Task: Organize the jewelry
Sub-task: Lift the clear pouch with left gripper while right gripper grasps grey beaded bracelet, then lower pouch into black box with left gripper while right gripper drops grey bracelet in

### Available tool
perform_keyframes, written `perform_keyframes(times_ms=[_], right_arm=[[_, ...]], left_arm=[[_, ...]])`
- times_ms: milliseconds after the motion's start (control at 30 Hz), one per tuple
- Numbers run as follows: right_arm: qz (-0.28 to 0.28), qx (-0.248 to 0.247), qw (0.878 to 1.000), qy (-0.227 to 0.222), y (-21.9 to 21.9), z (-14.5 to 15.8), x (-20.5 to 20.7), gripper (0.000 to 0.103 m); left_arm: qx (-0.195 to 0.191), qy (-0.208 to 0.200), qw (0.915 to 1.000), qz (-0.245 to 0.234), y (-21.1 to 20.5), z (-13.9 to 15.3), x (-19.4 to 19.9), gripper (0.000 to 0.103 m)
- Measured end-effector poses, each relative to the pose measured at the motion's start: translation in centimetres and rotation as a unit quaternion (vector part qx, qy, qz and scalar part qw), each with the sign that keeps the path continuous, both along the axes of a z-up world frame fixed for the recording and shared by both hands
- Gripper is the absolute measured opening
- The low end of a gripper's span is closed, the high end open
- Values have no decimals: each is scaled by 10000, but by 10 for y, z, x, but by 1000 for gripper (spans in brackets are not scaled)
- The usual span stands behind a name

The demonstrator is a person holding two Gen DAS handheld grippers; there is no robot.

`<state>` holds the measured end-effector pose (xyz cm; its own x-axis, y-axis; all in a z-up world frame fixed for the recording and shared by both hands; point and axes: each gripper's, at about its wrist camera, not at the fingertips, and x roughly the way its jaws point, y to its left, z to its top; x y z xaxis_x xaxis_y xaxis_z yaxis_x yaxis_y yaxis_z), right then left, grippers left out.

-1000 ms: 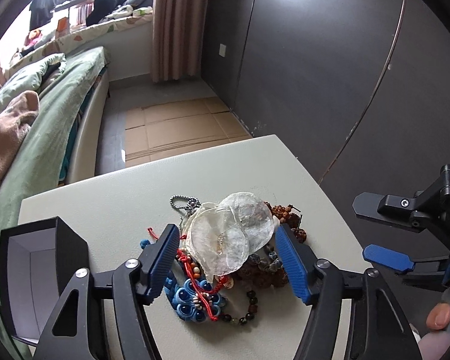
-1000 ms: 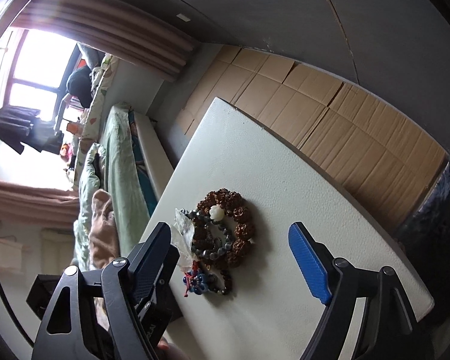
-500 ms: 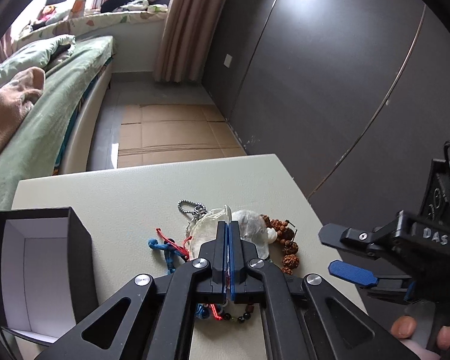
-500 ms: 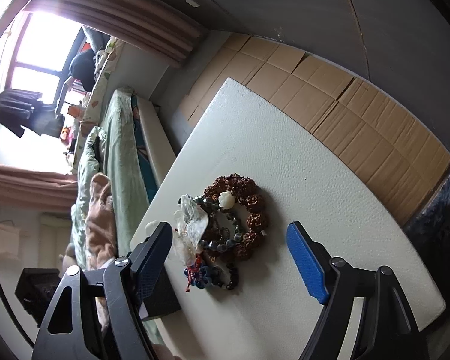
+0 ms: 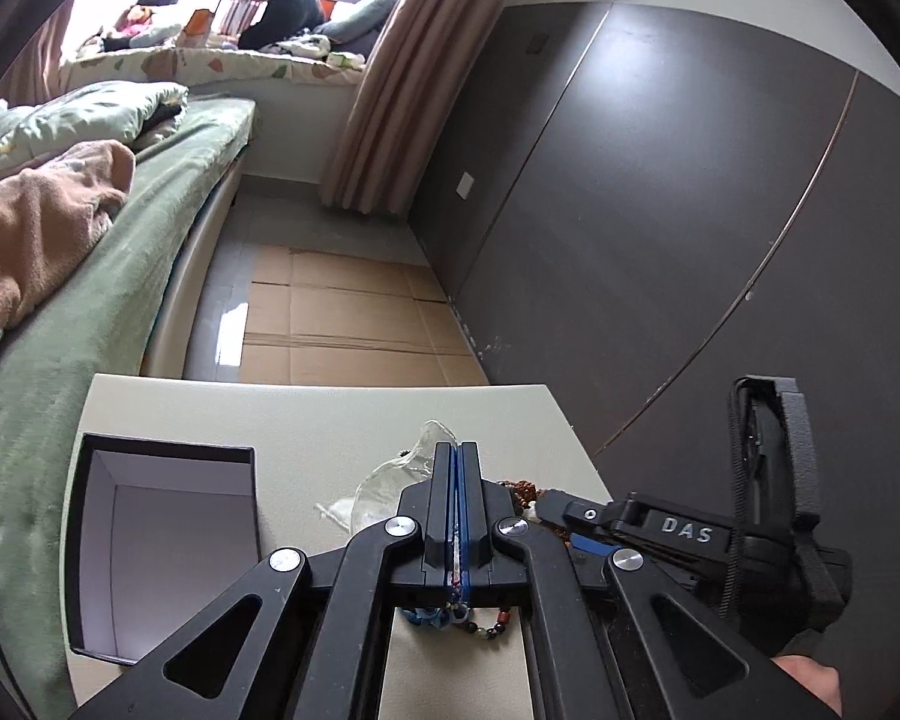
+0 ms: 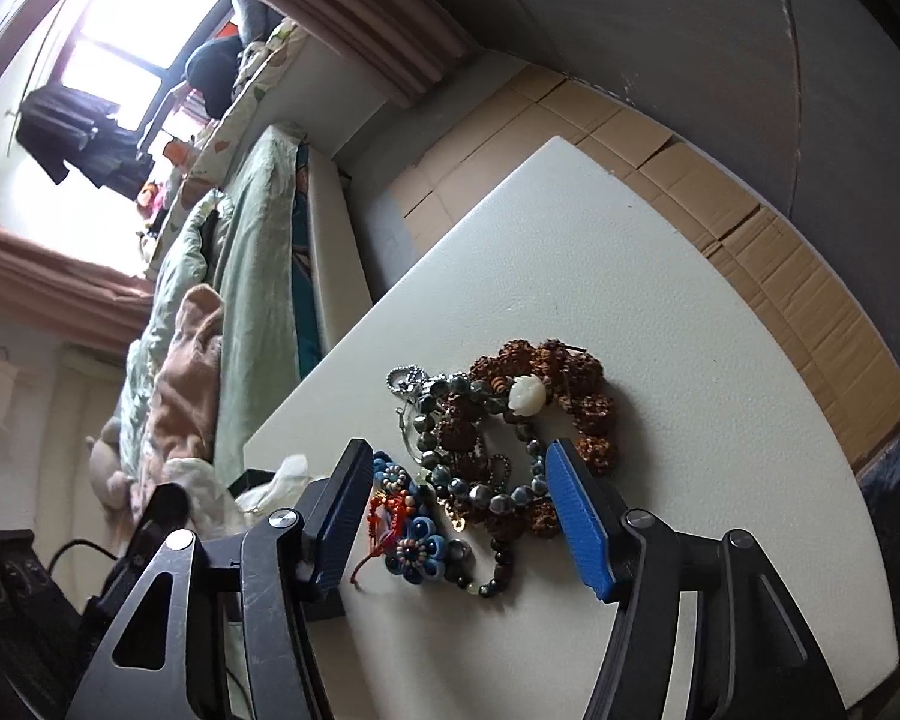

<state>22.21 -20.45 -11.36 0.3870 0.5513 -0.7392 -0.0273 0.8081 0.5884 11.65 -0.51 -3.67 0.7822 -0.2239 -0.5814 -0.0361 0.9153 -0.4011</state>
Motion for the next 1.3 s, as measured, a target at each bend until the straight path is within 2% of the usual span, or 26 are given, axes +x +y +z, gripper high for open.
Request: perform_keyframes(times_ms=[200, 367, 400, 433, 600, 700, 833, 1100, 1167, 1300], right_arm=[[498, -525, 9972, -166, 32, -7, 11, 46], [602, -981, 9933, -29, 40, -16, 12, 39], [606, -961, 9935, 9, 38, -18, 13, 29], [603, -890, 9942, 33, 36, -18, 13, 18], [543, -699, 9959, -192, 27, -6, 4, 11], [492, -440, 9974, -291, 19, 0, -2, 11], [403, 142, 9978, -505, 8, 14, -11, 11], [614, 1075, 9861, -1105, 15, 43, -38, 11], [671, 1249, 9829, -1171, 20, 46, -43, 11], [810, 1506, 9776, -1228, 34, 48, -49, 11]], left_arm=[[-113, -67, 9998, 148, 18, 4, -7, 0], [-96, 2, 9997, 233, 27, 3, -9, 0], [-104, 13, 9996, 262, 29, 2, -11, 0], [-113, 18, 9995, 290, 31, 2, -13, 0], [-172, 32, 9993, 343, 41, 3, -24, 0], [-197, 7, 9990, 409, 46, 4, -33, 0], [-232, -74, 9981, 565, 56, 7, -45, 0], [-456, -388, 9934, 981, 79, 15, -67, 0], [-611, -397, 9914, 1091, 86, 15, -67, 0], [-1213, -148, 9870, 1040, 100, 6, -60, 1]])
